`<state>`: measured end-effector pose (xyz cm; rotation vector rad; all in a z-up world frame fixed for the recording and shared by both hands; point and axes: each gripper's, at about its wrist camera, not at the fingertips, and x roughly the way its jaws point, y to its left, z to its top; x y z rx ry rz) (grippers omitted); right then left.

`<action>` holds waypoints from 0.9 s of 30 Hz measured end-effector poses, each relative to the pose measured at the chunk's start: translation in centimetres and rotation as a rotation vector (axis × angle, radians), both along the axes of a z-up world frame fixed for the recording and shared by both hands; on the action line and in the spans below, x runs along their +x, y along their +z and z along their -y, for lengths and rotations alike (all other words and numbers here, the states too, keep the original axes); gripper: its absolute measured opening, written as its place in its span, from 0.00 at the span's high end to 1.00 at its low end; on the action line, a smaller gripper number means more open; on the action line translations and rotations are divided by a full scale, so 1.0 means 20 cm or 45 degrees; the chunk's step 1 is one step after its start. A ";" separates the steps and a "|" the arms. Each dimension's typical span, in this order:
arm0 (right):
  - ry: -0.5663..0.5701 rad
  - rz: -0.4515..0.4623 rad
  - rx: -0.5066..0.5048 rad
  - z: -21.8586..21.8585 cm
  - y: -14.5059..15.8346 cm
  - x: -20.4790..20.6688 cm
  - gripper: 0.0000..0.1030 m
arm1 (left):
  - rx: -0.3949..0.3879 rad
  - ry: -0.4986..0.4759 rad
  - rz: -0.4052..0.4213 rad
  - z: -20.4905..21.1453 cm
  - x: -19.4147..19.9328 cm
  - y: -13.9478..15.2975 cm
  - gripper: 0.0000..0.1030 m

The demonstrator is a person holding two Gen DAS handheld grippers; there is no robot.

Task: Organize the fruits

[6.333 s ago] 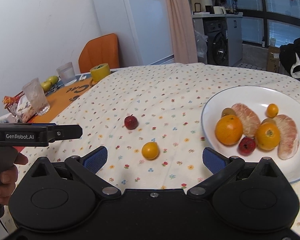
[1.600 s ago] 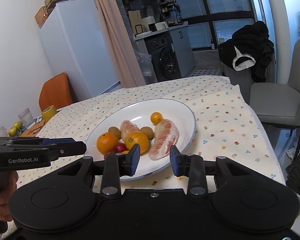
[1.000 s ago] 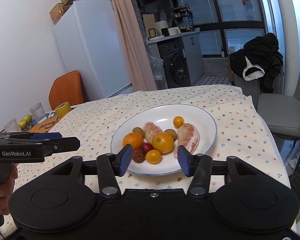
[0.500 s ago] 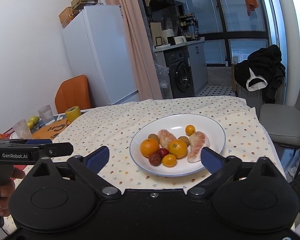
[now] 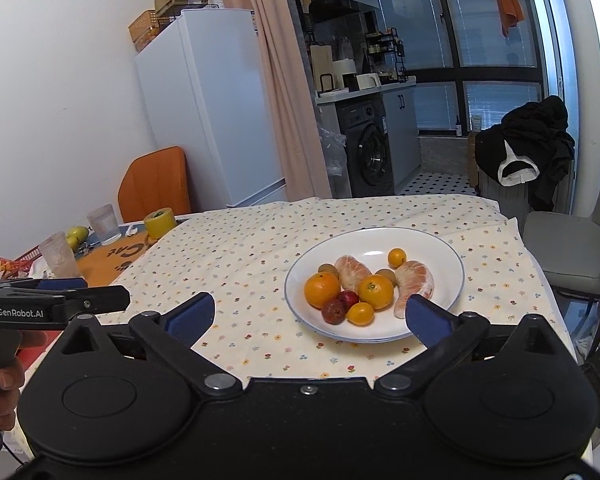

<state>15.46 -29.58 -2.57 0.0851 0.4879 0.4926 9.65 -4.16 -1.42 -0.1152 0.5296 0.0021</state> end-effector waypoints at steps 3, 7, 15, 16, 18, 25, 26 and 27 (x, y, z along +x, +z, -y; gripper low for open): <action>0.005 0.008 -0.005 -0.01 0.02 -0.03 0.00 | -0.003 0.010 -0.004 -0.02 -0.03 0.01 0.05; 0.033 0.009 -0.016 -0.04 0.03 -0.07 0.00 | 0.011 0.032 -0.003 -0.04 -0.07 0.03 0.05; 0.070 0.011 -0.012 -0.08 0.08 -0.13 0.00 | 0.020 0.053 0.003 -0.08 -0.16 0.07 0.03; 0.080 0.005 -0.009 -0.09 0.08 -0.13 0.00 | 0.014 0.057 0.002 -0.08 -0.17 0.07 0.03; 0.106 -0.005 -0.005 -0.10 0.10 -0.14 0.00 | 0.003 0.061 0.005 -0.09 -0.19 0.09 0.02; 0.153 -0.034 -0.029 -0.15 0.14 -0.21 0.00 | 0.019 0.058 0.014 -0.10 -0.27 0.14 0.00; 0.157 -0.035 -0.032 -0.15 0.14 -0.22 0.00 | 0.021 0.062 0.022 -0.11 -0.29 0.15 0.00; 0.161 -0.035 -0.034 -0.15 0.15 -0.23 0.00 | 0.020 0.064 0.027 -0.11 -0.30 0.15 0.00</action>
